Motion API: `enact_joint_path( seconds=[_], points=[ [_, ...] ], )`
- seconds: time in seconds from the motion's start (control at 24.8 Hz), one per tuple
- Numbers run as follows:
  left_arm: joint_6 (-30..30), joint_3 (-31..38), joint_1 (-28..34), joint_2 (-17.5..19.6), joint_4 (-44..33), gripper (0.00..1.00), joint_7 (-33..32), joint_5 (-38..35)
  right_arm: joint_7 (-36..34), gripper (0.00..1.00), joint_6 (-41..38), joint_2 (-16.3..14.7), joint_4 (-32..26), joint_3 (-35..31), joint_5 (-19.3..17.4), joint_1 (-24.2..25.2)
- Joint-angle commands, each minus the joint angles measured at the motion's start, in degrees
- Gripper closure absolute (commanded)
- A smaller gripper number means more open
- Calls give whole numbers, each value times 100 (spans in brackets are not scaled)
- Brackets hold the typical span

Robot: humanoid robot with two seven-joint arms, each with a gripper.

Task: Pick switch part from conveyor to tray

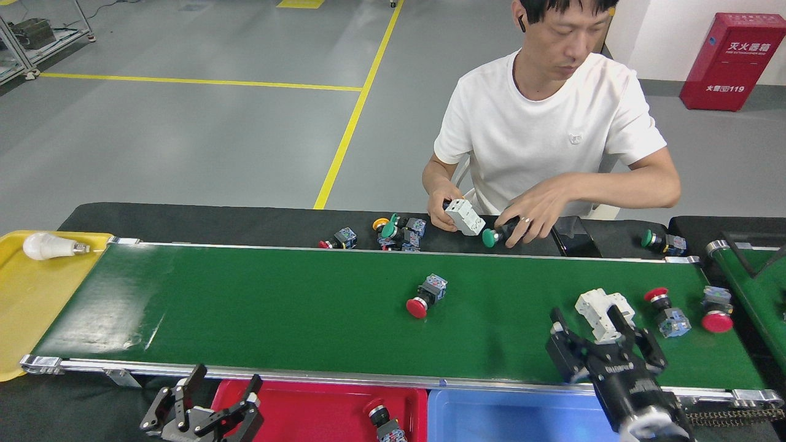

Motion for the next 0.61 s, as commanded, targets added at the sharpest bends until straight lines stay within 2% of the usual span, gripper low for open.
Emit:
enact_joint_path(
  seconds=[0.0,0.08,0.2,0.32,0.4,0.57],
  points=[
    [62,-288,-293,-6,108,0,-29,-273,-160,2,1,-51,-109,-29,-17,28],
    [70,-543,-610,-155,477,0,-161,-475,-257,2,-114,-42,-100,-29,-17,63],
    [70,-763,-1190,-586,1206,0,-319,-888,-213,2,-105,11,-21,-2,0,-86],
    [79,-763,-1735,-1008,2015,0,-319,-1275,-117,2,115,143,348,332,132,-596],
    [123,-754,-2025,-1157,2490,0,-310,-1416,-82,2,458,151,744,666,334,-956],
    [299,-780,-2553,-1192,3096,0,-292,-1460,-82,2,906,116,1535,1228,413,-1642]
  ],
)
